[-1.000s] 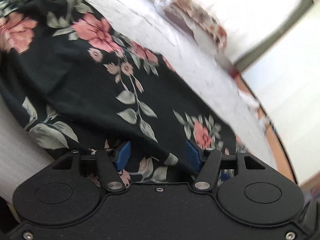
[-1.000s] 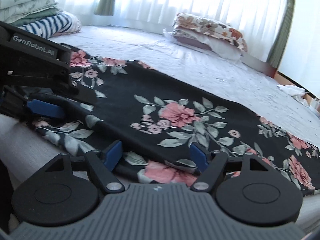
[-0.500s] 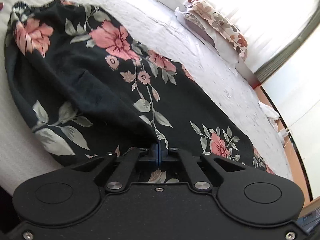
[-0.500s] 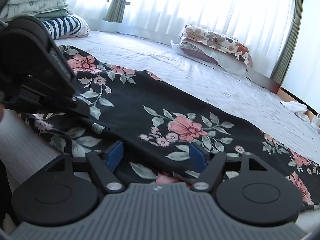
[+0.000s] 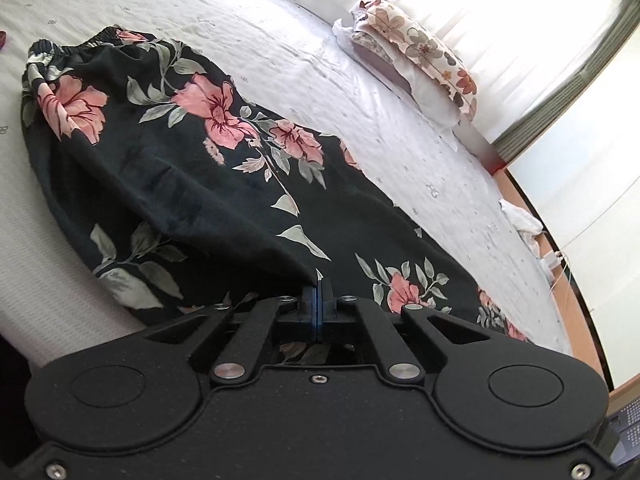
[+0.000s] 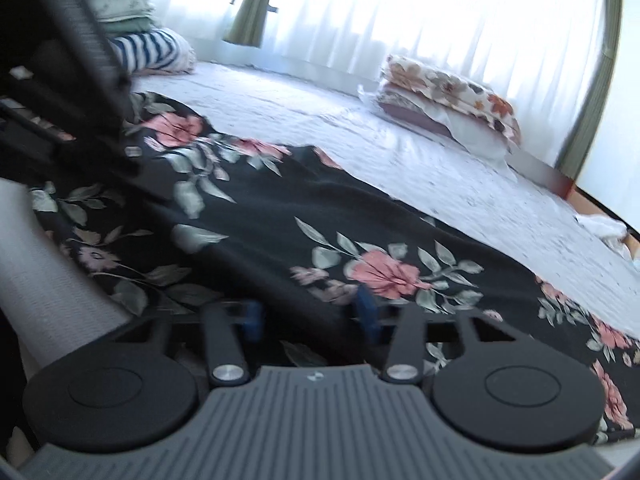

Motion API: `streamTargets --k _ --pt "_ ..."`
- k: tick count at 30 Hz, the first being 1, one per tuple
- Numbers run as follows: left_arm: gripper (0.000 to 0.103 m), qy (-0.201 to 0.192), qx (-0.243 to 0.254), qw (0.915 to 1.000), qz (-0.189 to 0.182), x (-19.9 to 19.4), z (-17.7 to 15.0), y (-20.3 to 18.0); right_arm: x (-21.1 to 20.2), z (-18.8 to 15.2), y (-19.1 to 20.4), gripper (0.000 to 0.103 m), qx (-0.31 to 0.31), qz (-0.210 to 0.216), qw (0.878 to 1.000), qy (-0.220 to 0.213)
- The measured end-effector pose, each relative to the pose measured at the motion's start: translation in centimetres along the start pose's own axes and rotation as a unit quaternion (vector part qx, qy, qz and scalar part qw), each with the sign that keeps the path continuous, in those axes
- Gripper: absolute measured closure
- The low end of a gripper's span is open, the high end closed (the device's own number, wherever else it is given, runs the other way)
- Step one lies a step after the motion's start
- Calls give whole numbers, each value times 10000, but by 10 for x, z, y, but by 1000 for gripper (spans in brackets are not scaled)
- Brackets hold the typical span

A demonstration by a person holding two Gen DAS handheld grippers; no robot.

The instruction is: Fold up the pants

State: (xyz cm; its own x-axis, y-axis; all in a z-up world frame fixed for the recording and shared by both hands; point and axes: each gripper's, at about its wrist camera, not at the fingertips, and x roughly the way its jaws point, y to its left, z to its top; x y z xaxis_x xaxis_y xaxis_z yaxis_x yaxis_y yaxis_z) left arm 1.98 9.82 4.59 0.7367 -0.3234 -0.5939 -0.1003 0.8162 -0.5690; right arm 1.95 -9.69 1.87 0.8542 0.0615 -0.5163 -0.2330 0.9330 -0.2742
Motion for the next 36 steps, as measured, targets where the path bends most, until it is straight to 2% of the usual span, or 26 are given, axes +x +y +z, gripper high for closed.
streamTargets --k 1,3,7,10,14,16,21,23,25,26,28,30,33,36 --pt "103 12 1 10000 38 0 0 1 0 0 -2 88 74 0 9999 75" --pt "103 98 -6 9999 86 -2 -3 4 -1 -1 -10 90 258 206 9992 222" --pt "101 274 64 9995 175 -3 -9 9 -10 -3 -15 92 314 311 9987 265" --pt "94 272 21 9994 231 -5 -9 16 -12 -6 -17 92 246 273 9989 302" --pt "88 -8 -99 9992 379 -15 0 26 -11 -5 -15 91 162 182 9992 326" --pt "86 -185 -111 9985 506 -21 5 29 -11 -5 -13 84 143 158 9992 327" --pt "83 -686 211 9940 825 -30 14 25 -17 -8 -17 82 193 293 9987 359" --pt "82 -868 454 9899 1025 -27 15 21 -21 -10 -23 67 290 407 9980 376" --pt "81 -940 609 9858 1249 -19 15 22 -26 -13 -30 63 402 562 9968 413" --pt "82 -934 668 9843 1342 -15 16 24 -29 -14 -34 56 451 641 9961 417" --pt "82 -923 757 9798 1602 -6 14 28 -36 -17 -45 32 630 841 9935 430" --pt "82 -825 808 9751 1891 3 13 32 -44 -20 -59 20 889 1116 9889 403" --pt "85 -777 879 9695 2151 7 8 39 -58 -23 -80 13 1100 1181 9867 171" --pt "85 -765 1099 9645 2277 8 4 36 -61 -24 -102 10 1263 890 9879 -142"
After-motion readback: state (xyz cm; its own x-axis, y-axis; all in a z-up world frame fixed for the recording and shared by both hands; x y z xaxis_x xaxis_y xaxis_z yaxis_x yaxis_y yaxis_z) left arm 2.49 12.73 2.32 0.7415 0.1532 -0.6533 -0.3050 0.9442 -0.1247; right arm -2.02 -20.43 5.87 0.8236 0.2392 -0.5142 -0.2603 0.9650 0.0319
